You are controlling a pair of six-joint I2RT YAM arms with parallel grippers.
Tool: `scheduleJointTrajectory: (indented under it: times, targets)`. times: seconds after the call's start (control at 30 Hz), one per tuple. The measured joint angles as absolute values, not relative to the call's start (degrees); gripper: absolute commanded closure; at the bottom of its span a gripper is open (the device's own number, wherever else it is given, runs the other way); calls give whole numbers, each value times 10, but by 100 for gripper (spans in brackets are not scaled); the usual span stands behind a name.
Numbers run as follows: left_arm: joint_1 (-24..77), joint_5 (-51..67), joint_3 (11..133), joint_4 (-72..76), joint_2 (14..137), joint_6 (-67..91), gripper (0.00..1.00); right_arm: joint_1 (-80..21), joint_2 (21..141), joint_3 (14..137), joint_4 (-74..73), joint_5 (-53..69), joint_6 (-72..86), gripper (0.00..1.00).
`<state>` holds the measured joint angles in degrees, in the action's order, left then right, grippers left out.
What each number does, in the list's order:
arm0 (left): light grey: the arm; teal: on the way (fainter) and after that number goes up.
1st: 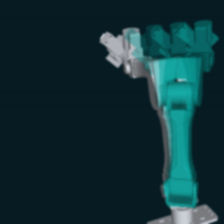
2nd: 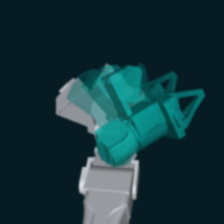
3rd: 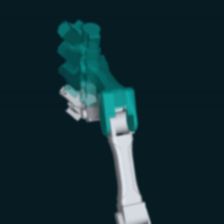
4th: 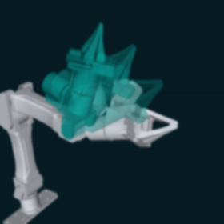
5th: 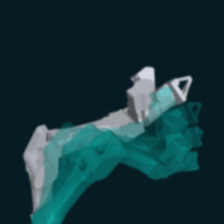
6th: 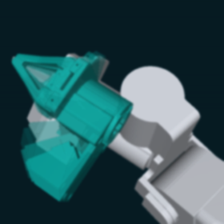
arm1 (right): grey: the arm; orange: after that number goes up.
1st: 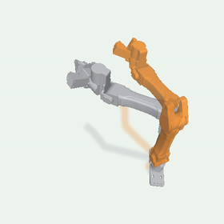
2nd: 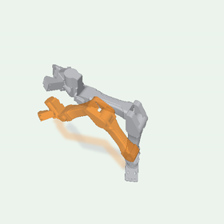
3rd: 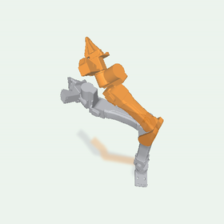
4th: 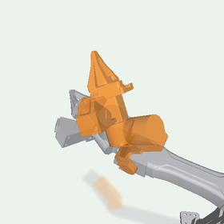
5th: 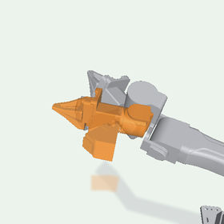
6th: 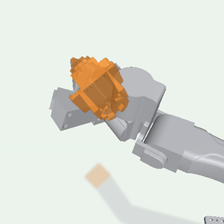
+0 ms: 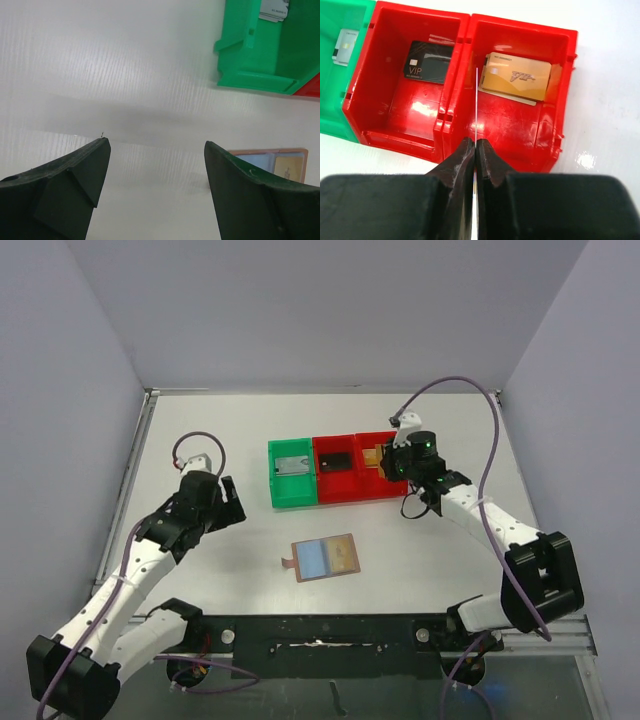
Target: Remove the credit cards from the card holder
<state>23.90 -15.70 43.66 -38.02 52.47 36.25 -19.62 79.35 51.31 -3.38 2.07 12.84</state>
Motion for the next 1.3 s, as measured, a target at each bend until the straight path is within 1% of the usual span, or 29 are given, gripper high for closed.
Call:
scheduleJointTrajectory:
  times: [0.17, 0.4, 0.83, 1.3]
  targets:
    - [209, -131, 451, -355, 554, 312, 24, -230, 832, 517, -9, -14, 103, 100]
    - [208, -135, 454, -336, 578, 279, 24, -229, 863, 519, -8, -28, 105, 100]
    - [201, -172, 457, -336, 558, 268, 24, -230, 884, 533, -17, 22, 153, 100]
    - [193, -176, 460, -339, 578, 265, 23, -237, 865, 533, -41, 51, 181, 100]
